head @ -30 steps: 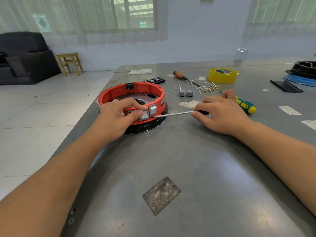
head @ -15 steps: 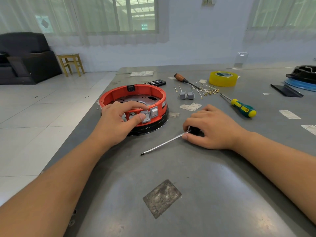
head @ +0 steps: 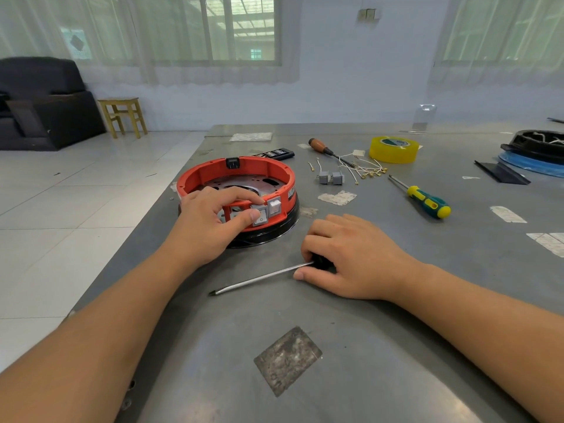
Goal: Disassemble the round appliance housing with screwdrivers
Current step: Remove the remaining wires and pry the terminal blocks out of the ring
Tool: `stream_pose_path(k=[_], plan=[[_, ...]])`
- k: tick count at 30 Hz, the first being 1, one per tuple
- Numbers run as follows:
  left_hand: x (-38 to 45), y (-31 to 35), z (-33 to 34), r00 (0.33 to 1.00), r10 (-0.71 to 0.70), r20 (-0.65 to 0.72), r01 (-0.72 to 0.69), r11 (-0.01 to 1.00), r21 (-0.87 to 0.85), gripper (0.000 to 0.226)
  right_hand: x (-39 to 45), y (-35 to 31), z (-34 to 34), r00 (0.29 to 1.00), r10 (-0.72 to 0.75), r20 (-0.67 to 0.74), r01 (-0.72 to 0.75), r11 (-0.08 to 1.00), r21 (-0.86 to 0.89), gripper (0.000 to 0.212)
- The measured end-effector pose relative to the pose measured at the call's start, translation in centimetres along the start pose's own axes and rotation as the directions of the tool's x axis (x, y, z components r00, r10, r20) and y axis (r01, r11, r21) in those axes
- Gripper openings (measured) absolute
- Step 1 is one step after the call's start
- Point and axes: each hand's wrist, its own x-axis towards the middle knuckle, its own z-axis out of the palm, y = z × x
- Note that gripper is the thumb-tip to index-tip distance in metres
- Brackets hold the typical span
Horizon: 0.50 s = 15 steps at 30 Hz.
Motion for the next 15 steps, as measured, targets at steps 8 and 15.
stream_pose_path(k=[8, 15], plan=[[0.1, -0.6, 0.4, 0.999, -0.018, -0.036, 0.017, 0.999, -0.043, 0.029, 2.0, -1.8, -0.1, 0.969, 0.154, -0.196, -0.155, 0.988, 0.012, 0.062], [0.3, -1.0, 0.9, 0.996, -0.069, -0.054, 0.064, 0.994, -0.092, 0.038, 5.8, -3.5, 0.7, 0.964, 0.169, -0.204, -0.187, 0.979, -0.076, 0.043]])
